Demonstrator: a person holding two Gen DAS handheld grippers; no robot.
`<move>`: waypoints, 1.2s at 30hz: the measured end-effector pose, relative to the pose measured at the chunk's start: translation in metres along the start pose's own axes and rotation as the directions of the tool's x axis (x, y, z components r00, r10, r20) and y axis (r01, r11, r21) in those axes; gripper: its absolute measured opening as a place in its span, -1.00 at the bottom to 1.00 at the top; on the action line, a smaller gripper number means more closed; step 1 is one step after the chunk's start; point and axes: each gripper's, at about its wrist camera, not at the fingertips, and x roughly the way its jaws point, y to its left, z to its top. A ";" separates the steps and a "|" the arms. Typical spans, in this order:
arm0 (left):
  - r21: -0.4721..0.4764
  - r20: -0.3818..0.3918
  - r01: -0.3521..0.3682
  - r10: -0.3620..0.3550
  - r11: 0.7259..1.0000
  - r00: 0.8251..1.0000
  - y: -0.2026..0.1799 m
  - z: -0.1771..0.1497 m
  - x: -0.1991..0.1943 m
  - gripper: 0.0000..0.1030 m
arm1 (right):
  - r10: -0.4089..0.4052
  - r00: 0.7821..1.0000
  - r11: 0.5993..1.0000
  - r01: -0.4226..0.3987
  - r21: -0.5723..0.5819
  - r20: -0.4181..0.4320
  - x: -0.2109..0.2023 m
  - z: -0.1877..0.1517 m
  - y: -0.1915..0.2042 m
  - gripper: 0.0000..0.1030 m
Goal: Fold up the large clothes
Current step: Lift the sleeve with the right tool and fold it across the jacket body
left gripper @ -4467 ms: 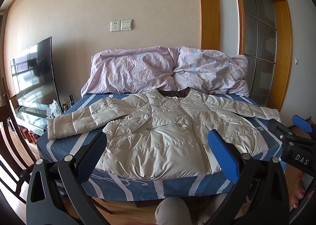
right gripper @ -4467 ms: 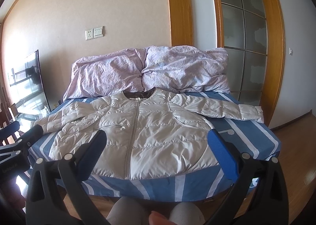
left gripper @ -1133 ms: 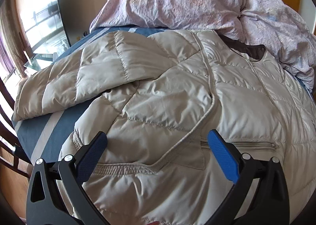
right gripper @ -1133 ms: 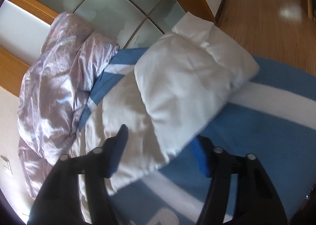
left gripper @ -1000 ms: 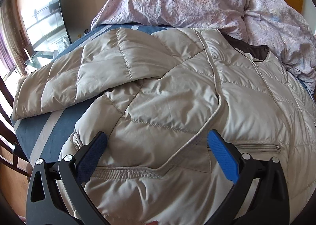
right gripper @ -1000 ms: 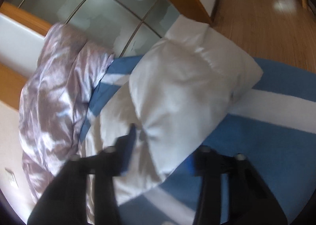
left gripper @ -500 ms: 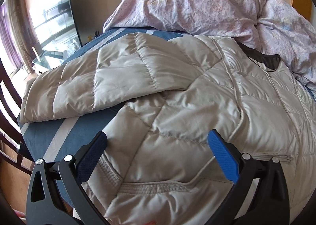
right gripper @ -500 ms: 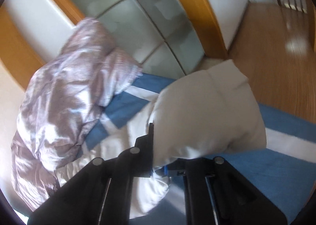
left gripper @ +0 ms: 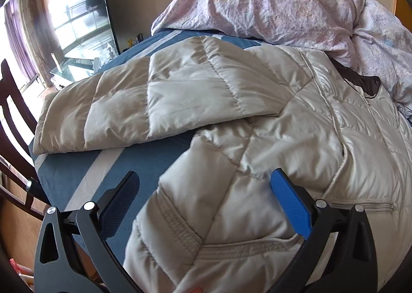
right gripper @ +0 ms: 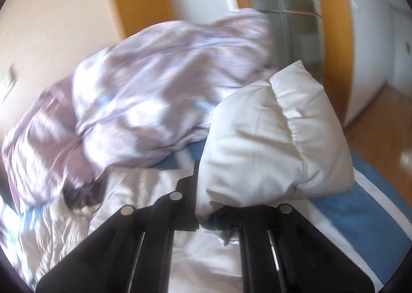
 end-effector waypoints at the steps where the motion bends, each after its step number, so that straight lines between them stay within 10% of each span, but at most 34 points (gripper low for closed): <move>1: 0.003 -0.002 -0.003 0.003 1.000 1.000 0.001 0.001 0.001 0.97 | 0.010 1.000 0.999 -0.011 -0.035 -0.002 0.000 -0.003 0.013 -0.84; 14: 0.050 0.024 -0.069 0.068 0.996 0.997 -0.003 -0.007 0.008 0.97 | 0.098 0.979 0.846 -0.176 -0.504 -0.177 0.028 -0.088 0.213 -0.83; 27: 0.025 0.008 -0.055 0.055 0.998 0.998 -0.002 -0.011 0.013 0.97 | 0.001 0.968 0.639 -0.194 -0.745 -0.252 0.053 -0.156 0.263 -0.26; 31: 0.021 0.008 -0.057 0.056 0.998 0.998 -0.002 -0.012 0.013 0.97 | 0.055 0.954 0.670 -0.254 -0.697 -0.294 0.040 -0.146 0.251 0.17; 36: 0.012 0.001 -0.054 0.054 0.998 0.999 -0.001 -0.011 0.014 0.97 | 0.153 0.939 0.732 -0.317 -0.603 -0.307 0.015 -0.119 0.221 0.23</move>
